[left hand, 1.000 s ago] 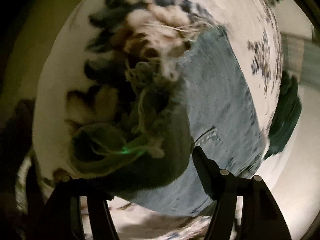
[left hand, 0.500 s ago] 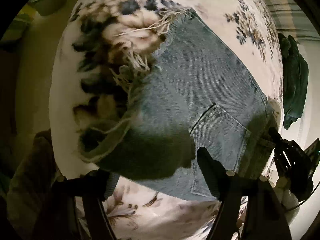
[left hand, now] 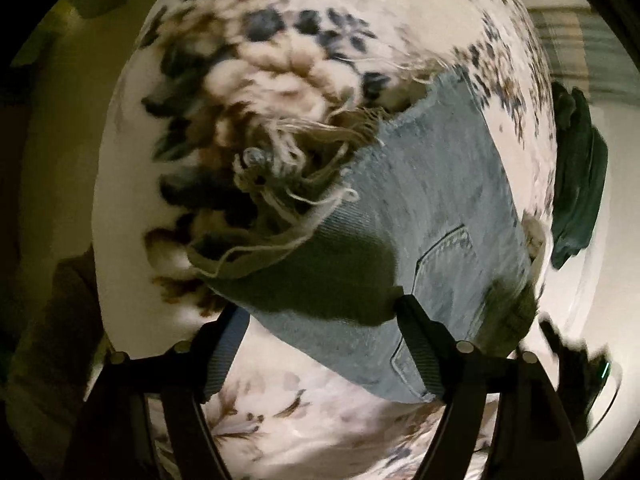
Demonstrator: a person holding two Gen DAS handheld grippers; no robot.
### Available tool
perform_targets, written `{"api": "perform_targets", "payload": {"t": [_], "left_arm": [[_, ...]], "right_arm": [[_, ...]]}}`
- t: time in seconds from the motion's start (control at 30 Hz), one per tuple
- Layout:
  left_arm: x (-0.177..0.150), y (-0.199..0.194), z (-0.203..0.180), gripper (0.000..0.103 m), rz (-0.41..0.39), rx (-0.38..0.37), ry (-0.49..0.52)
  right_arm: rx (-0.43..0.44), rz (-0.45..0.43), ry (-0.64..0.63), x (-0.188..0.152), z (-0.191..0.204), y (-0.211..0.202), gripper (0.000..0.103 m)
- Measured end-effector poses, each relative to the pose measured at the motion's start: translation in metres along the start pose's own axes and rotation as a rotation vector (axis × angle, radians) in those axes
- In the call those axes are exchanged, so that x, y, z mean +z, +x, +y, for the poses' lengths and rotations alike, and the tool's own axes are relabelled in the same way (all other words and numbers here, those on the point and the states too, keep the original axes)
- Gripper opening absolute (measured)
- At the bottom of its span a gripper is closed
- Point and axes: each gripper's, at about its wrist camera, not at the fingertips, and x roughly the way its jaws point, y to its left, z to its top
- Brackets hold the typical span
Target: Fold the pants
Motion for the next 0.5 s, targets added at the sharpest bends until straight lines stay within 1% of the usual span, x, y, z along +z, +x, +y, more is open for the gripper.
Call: {"api": "perform_targets", "payload": {"t": [0.1,0.13,0.17,0.2,0.23,0.3,0.33,0.4,0.43,0.5], "left_arm": [[0.002,0.003,0.016,0.074,0.017,-0.027,-0.072],[0.004,0.005,0.020,0.074,0.024,-0.032,-0.100],[0.005,0.007,0.022,0.074,0.026,-0.040,-0.117],[0.006,0.009,0.024,0.074,0.024,-0.044,-0.144],[0.006,0.009,0.024,0.075,0.021,-0.043,-0.160],[0.007,0.010,0.026,0.075,0.020,-0.051,-0.204],[0.007,0.011,0.028,0.075,0.023,-0.062,-0.231],[0.007,0.012,0.031,0.075,0.036,-0.086,-0.279],[0.007,0.012,0.031,0.075,0.037,-0.093,-0.296],[0.005,0.013,0.031,0.074,0.039,-0.102,-0.327]], "right_arm": [[0.046,-0.005,0.113,-0.036,-0.021,-0.026,0.074],[0.062,0.003,0.156,-0.049,-0.029,-0.031,0.074],[0.095,0.020,0.221,-0.068,-0.039,-0.031,0.074],[0.114,0.034,0.261,-0.078,-0.046,-0.029,0.075],[0.133,0.056,0.305,-0.090,-0.054,-0.022,0.075],[0.186,0.113,0.399,-0.113,-0.067,0.005,0.075],[0.253,0.126,0.444,-0.122,-0.072,0.022,0.075],[0.331,0.122,0.482,-0.130,-0.075,0.044,0.075],[0.373,0.106,0.493,-0.131,-0.074,0.054,0.075],[0.408,0.069,0.521,-0.131,-0.073,0.066,0.075]]}}
